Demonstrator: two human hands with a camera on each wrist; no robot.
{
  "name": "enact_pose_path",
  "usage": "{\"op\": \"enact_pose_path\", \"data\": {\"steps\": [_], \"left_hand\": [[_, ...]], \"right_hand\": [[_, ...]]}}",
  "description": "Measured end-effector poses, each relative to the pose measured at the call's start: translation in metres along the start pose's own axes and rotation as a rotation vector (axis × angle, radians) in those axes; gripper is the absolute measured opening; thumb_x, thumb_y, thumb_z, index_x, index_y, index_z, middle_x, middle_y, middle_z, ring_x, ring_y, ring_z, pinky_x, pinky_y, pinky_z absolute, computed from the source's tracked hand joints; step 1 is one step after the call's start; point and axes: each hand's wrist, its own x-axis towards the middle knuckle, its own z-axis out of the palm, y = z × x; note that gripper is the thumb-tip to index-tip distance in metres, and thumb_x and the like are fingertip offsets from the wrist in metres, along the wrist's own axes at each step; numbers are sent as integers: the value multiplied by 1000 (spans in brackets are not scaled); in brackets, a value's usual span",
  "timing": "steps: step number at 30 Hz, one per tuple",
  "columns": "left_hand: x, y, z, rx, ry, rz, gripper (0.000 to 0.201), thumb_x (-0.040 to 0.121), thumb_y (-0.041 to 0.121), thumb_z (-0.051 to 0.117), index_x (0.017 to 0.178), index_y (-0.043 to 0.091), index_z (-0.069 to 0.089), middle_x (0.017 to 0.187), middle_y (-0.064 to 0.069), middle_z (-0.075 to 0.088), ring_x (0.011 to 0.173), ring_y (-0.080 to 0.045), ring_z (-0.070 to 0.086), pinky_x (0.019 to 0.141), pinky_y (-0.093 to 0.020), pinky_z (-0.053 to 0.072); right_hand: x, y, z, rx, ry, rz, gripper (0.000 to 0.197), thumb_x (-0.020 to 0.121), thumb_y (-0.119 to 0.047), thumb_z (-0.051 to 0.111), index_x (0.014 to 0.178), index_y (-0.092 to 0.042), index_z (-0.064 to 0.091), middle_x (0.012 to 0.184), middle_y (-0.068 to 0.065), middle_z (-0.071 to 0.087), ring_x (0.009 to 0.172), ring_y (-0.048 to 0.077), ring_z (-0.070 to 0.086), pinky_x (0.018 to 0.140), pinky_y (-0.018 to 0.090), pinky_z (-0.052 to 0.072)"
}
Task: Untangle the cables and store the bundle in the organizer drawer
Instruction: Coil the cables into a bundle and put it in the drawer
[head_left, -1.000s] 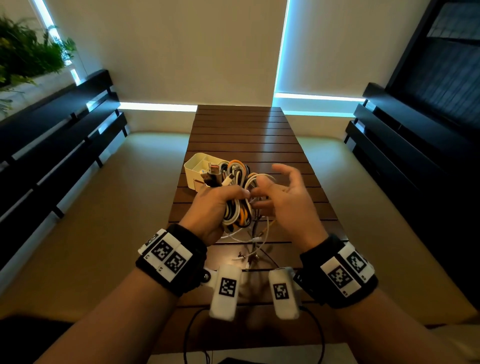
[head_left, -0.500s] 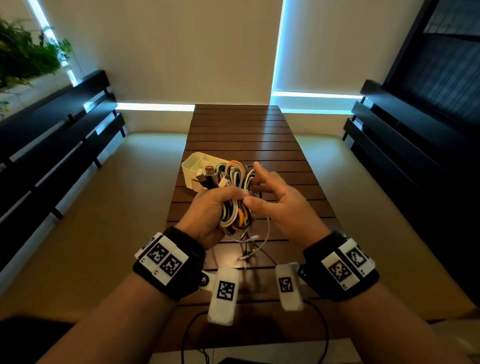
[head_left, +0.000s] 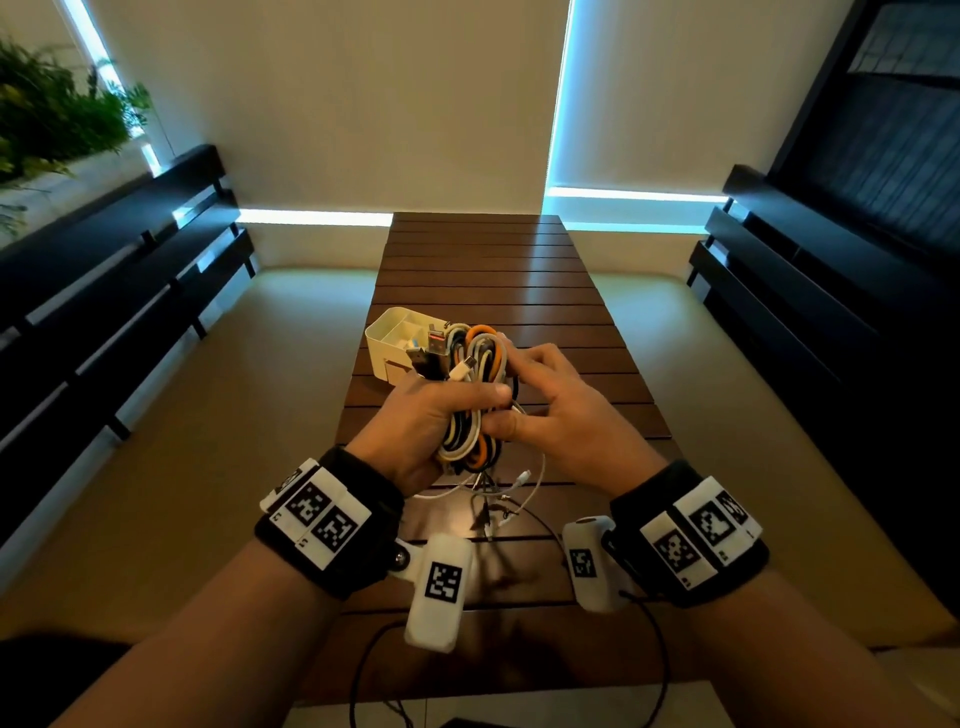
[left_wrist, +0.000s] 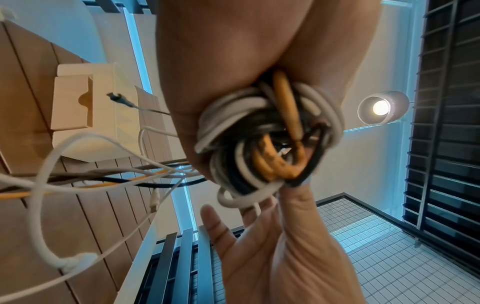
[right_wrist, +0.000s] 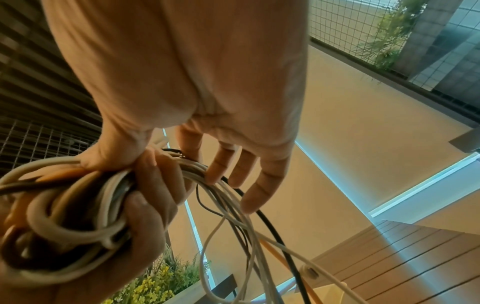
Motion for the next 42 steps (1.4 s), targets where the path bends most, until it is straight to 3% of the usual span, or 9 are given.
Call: {"op": "enact_pose_path", "data": {"steps": [4, 9, 13, 16, 22, 25, 30, 35, 42], "left_hand": [[-1, 3, 4, 28, 34, 7, 40, 76, 3, 73, 113, -4, 62, 105, -30, 62, 93, -44, 60, 90, -74, 43], [-2, 11, 0, 0, -80, -40, 36, 79, -2, 67, 114, -5, 60, 85, -20, 63, 61, -20, 67, 55, -30, 56], [-2, 17, 6, 7, -225, -35, 28, 76, -2, 67, 104, 1, 64, 81, -18, 63, 59, -22, 66, 57, -31, 57], [-1, 23, 6, 4, -258, -12, 34, 77, -3, 66, 110, 0, 62, 82, -15, 67, 60, -20, 67, 56, -31, 58], [0, 29, 1, -13, -211, 61, 31, 76, -1, 65, 107, -6, 61, 76, -16, 68, 57, -18, 67, 53, -27, 56], [2, 28, -3, -23, -171, 89, 31, 78, 1, 65, 105, -12, 60, 69, -14, 68, 55, -18, 67, 52, -26, 56], [6, 25, -11, -86, -131, 132, 10, 69, 13, 74, 77, 15, 69, 72, -9, 62, 61, -18, 63, 58, -29, 55], [11, 41, -19, -201, -154, 175, 12, 68, 13, 70, 74, 16, 60, 71, -3, 58, 62, -13, 60, 62, -28, 52], [16, 31, -24, -131, -95, 129, 18, 70, 7, 71, 83, 14, 61, 73, -6, 61, 61, -15, 62, 56, -27, 54]], "right_hand": [[1, -1, -18, -26, -4, 6, 86, 66, -61, 77, 144, -46, 43, 116, -23, 35, 117, 2, 42, 95, 18, 42], [4, -8, -55, 115, 53, -88, 83, 65, -26, 76, 132, -62, 42, 134, -17, 34, 130, -2, 40, 112, 32, 38], [11, -18, -46, 127, -101, -114, 91, 69, -14, 78, 144, -46, 37, 147, -13, 38, 134, 4, 45, 108, 31, 43], [14, -18, -39, 295, -119, -69, 76, 77, 7, 75, 139, -29, 49, 127, -3, 64, 114, 10, 64, 89, 26, 53], [16, -15, -20, 239, 34, -75, 22, 94, -14, 64, 85, -32, 71, 77, -6, 73, 72, 12, 68, 67, 28, 54], [13, -13, -13, 357, 63, -53, 7, 92, -24, 67, 90, -29, 72, 77, -2, 71, 68, 20, 65, 63, 35, 56], [14, -5, -13, 182, 126, -27, 6, 91, -20, 70, 89, -23, 65, 65, -11, 65, 57, 8, 61, 58, 17, 48], [22, 17, -17, -247, 148, 126, 22, 92, -34, 67, 76, -35, 51, 72, -9, 60, 70, 8, 57, 70, 25, 44], [31, 37, -15, -481, 70, 349, 40, 78, -61, 71, 98, -32, 51, 104, -8, 43, 110, 18, 45, 94, 42, 42]]}}
